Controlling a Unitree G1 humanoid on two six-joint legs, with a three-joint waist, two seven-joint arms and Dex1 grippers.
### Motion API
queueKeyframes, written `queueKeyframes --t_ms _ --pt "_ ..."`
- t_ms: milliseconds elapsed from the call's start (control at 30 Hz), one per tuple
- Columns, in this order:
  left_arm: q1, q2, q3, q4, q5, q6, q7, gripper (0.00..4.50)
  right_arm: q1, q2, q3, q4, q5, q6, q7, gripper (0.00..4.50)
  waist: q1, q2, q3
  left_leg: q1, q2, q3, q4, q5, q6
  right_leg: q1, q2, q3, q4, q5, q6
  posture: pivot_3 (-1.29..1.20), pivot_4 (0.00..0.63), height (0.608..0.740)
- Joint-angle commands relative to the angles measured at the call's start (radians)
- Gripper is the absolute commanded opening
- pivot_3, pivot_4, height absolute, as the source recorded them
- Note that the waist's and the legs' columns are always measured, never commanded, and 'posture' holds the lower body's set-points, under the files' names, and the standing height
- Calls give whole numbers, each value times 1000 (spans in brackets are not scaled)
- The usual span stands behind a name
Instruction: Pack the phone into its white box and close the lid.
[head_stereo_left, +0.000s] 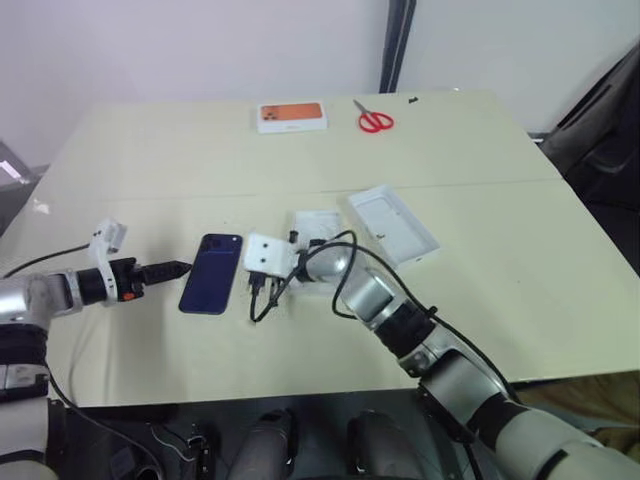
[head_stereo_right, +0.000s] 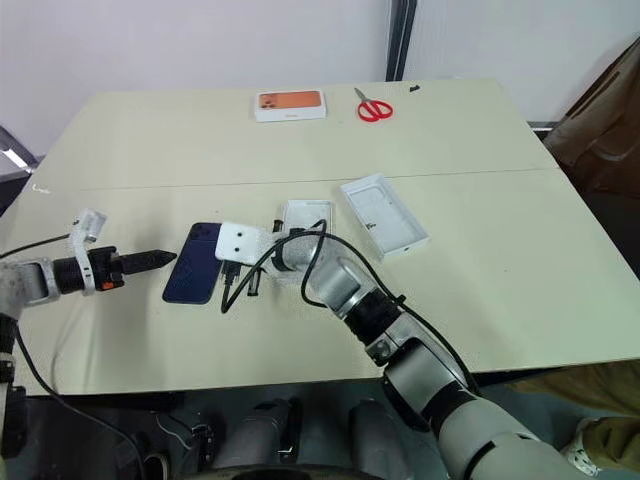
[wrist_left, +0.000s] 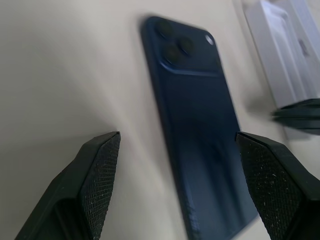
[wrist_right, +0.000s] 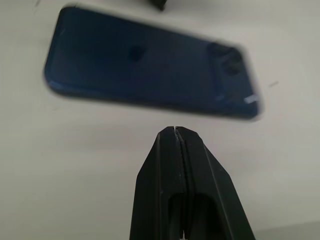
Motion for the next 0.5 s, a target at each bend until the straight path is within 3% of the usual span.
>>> queueKeyframes --t_ms 33,500 --pt "-8 -4 -63 18 16 50 -60 3886 -45 23 19 9 -20 19 5 25 0 0 0 0 0 0 0 0 0 0 0 0 0 0 0 0 150 734" --pt "16 -110 -132 -13 71 59 -69 3886 -66 59 31 80 -44 36 -16 25 10 5 -4 6 -1 0 0 0 0 6 -1 0 0 0 0 0 150 734"
